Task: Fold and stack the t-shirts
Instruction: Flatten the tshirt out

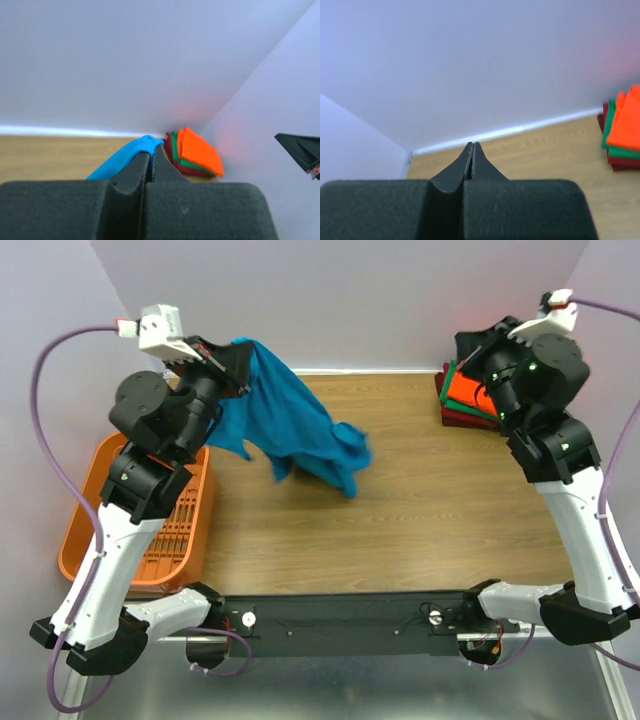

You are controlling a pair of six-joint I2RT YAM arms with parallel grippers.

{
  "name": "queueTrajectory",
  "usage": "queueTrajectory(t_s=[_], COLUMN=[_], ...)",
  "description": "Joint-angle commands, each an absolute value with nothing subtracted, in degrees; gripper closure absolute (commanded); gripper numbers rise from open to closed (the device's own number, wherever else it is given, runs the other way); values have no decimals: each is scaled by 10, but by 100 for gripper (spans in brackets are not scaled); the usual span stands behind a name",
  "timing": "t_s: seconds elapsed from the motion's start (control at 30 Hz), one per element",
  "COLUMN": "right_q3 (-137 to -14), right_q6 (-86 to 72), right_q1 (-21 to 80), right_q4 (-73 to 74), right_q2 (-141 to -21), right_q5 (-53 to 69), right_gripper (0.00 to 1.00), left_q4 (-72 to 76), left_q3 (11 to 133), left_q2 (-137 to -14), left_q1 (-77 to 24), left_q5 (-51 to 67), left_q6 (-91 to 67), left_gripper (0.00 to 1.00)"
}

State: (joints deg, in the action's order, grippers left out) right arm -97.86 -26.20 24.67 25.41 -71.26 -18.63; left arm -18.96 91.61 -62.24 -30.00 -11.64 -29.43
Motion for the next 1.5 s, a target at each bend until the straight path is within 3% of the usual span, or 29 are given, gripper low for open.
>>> queueTrajectory(t_s=[0.0, 0.2, 0.37, 0.53, 0.7, 0.77, 1.23, 1.47], right_q3=[-1050, -964, -720, -567, -470, -453, -437, -456], right_q6=[-230, -264, -332, -402, -489, -526, -689, -760], right_q1=[247, 247, 257, 322, 351, 365, 411, 432], right_q4=[265, 260, 168, 19, -157, -205, -479, -562], right_q2=[-739, -744, -754, -791, -860, -895, -1088, -1158], right_q5=[-234, -155, 38, 84, 163, 177, 237, 258], right_gripper=[99, 99, 88, 49, 34, 26, 15, 2], left_q4=[-159, -149, -129, -132, -139, -144, -166, -162], left_q3=[980, 998, 944, 899, 887, 889, 909, 891], left_q2=[-659, -698, -677, -645, -617, -612, -575, -572], left_q1=[-297, -296, -296, -295, -294, -294, -294, -294], left_q5=[-159, -127, -123, -134, -148, -152, -148, -139], left_q6=[-259, -258, -271, -275, -275, -276, -285, -291], left_gripper=[100, 100, 100, 100, 100, 100, 100, 100])
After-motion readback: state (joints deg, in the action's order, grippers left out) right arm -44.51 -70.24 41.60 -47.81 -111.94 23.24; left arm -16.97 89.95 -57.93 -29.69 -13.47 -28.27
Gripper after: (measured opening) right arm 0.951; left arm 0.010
